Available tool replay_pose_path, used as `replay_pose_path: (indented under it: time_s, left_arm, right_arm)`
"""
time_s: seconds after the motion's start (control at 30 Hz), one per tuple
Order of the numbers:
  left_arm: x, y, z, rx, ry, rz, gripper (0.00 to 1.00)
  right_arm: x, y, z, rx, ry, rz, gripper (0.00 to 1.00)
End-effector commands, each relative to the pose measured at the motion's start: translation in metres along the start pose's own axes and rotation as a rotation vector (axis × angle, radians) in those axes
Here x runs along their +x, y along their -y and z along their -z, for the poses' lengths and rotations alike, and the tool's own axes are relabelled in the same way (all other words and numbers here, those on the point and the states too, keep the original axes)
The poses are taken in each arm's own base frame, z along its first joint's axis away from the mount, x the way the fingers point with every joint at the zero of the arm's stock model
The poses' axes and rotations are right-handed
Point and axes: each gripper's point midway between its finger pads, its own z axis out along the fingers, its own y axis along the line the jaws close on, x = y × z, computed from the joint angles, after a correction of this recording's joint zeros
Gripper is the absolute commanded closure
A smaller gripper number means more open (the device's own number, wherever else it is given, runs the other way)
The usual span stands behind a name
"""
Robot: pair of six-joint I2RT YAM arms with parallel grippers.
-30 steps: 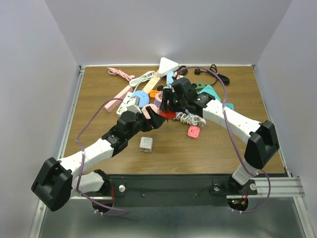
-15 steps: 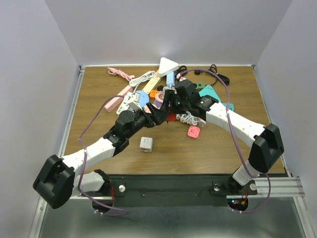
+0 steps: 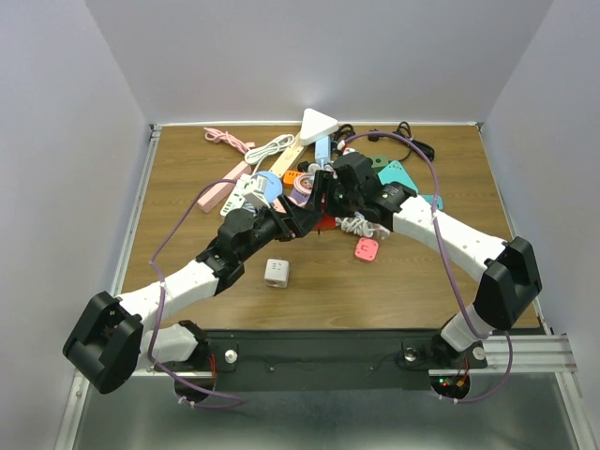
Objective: Insert the plug
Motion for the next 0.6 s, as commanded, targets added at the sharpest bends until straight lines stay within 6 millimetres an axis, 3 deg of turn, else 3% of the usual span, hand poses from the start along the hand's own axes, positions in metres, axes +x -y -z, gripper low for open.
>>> replay_pose_path:
  time_s: [0.0, 0.57]
  left_arm:
    - [0.003, 0.004, 0.006, 0.04, -0.008, -0.051, 0.03]
    - [0.028, -0.011, 0.009, 0.003, -0.102, -0.053, 0.03]
  right_arm:
    - [-0.031, -0.042, 0.025, -0.15, 0.1, -0.02, 0.99]
    - [-0.035, -0.047, 0.031, -0.169, 0.111, -0.032, 1.0]
